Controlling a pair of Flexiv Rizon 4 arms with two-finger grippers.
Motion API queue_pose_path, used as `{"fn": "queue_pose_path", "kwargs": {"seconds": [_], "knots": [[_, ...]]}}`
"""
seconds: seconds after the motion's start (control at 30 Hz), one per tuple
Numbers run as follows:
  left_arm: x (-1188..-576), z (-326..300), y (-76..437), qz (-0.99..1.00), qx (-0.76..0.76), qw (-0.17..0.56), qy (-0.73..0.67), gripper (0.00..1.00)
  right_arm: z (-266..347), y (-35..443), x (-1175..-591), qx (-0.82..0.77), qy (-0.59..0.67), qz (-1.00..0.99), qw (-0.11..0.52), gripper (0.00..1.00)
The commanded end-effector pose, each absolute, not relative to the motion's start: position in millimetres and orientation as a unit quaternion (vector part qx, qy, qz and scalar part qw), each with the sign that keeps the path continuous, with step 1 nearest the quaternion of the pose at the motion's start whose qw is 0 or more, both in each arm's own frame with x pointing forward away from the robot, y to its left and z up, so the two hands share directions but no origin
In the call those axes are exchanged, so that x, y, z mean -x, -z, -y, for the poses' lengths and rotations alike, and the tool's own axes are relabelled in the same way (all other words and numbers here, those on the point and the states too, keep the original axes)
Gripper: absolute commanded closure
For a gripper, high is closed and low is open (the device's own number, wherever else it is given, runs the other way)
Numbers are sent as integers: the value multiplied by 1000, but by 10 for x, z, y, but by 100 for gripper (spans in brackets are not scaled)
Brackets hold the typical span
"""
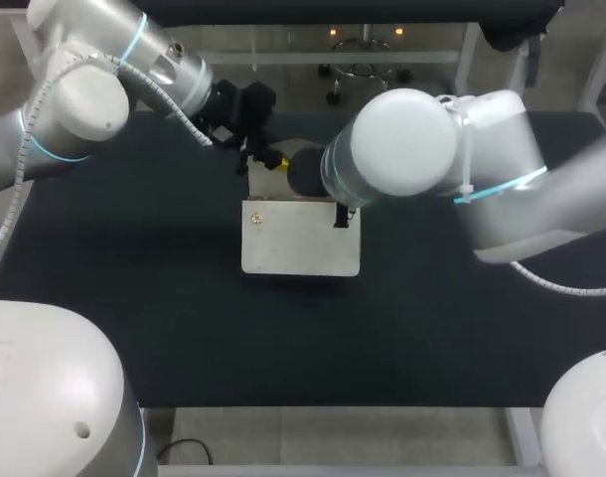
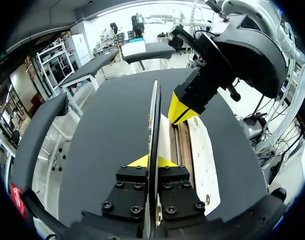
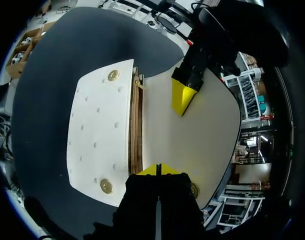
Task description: Pick up the bag, open it, inspect its contents, close it, and place it on the opposite side
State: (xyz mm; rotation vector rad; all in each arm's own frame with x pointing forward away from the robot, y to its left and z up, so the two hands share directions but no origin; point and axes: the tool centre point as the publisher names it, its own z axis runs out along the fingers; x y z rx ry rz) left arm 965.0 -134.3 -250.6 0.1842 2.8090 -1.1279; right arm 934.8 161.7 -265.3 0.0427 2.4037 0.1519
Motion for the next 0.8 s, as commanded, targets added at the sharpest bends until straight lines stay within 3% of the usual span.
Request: {"fn": "queue_pose_path", "kwargs": {"seconds": [0.03, 0.8], "knots": [[-9671, 1336, 2477, -925, -60, 46, 373, 100, -1633, 2744, -9378, -17, -57, -931, 361, 100], [-9662, 1307, 2398, -914, -38, 42, 403, 100, -1599, 2959, -9222, -8, -47, -936, 349, 100]]}}
